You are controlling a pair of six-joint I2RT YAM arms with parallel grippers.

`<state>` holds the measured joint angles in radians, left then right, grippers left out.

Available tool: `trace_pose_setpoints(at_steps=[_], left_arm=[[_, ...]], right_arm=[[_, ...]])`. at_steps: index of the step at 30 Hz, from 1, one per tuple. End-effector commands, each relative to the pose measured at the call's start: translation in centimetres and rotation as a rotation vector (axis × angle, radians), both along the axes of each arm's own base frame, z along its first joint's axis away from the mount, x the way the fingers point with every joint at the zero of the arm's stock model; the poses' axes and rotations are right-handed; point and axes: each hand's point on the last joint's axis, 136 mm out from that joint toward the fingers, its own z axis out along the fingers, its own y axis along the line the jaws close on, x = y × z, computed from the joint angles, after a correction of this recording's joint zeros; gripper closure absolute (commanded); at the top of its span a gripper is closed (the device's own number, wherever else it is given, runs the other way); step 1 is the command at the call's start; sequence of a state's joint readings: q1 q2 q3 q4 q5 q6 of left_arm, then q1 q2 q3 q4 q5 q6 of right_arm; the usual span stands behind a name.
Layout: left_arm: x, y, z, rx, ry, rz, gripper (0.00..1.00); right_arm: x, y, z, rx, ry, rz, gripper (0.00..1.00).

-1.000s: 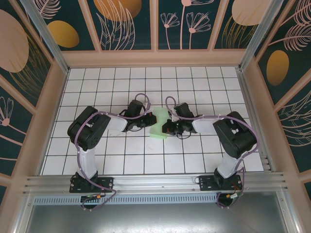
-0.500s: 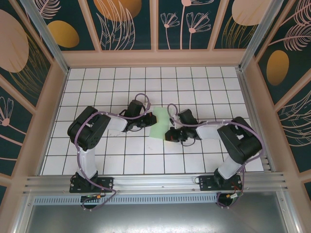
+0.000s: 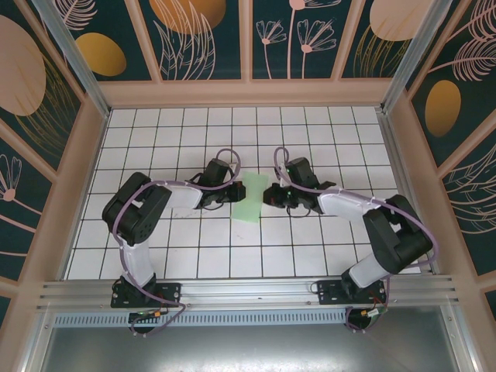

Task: Fold a paper plane with a square sheet of paper (pick it up from the middle)
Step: Rotate the square sheet of paper at the center of the table.

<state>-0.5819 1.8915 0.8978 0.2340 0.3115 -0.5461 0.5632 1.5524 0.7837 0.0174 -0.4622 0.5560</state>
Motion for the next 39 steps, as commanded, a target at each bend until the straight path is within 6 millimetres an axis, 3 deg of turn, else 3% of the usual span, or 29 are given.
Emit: trace_pose_setpoints(at_steps=[1,4,7,11,14,18,21,23,28,31,35,39], left_arm=[[-2.6,5.3,-4.4,0.301,0.082,-0.068,1.0],[-1.7,3.9,-2.9,0.278,0.018,-0.156,1.0],[-1.4,3.0,-1.7,0.247,-0.02,-0.205,1.0],[-0.8,2.4,0.0,0.196,-0.038,-0.175,1.0],[-0.1,1.8,2.4,0.128,-0.064,-0.121,1.0],[0.2,1.9,5.1,0.034,-0.069,-0.002,1.0],[-0.2,1.8,7.1,-0.07,-0.052,0.084,1.0],[-1.0,1.5,8.0,-0.159,-0.028,0.112,1.0],[-3.2,0.6,9.1,-0.303,0.026,0.129,1.0],[-4.0,-0.1,9.1,-0.307,0.038,0.123,1.0],[-4.1,0.2,7.2,-0.206,0.076,0.153,1.0],[-4.5,-1.2,5.9,-0.189,0.122,0.109,1.0]], right_arm=[[3.2,0.9,-0.2,0.005,-0.019,-0.05,1.0],[5.4,2.3,-1.2,0.007,0.0,-0.059,1.0],[8.5,2.4,-2.5,0.01,0.022,-0.094,1.0],[10.3,2.7,-4.8,-0.036,0.067,-0.12,1.0],[10.7,1.8,-6.9,-0.093,0.117,-0.162,1.0],[9.9,-0.2,-8.9,-0.163,0.172,-0.23,1.0],[8.6,-1.1,-8.9,-0.164,0.187,-0.253,1.0],[8.2,-0.3,-7.7,-0.1,0.159,-0.208,1.0],[8.6,1.3,-2.2,0.032,-0.01,-0.094,1.0],[7.0,1.5,-1.7,0.062,-0.012,-0.026,1.0],[4.0,1.7,-2.6,0.104,0.053,0.026,1.0],[2.9,2.0,-3.1,0.11,0.078,0.036,1.0]])
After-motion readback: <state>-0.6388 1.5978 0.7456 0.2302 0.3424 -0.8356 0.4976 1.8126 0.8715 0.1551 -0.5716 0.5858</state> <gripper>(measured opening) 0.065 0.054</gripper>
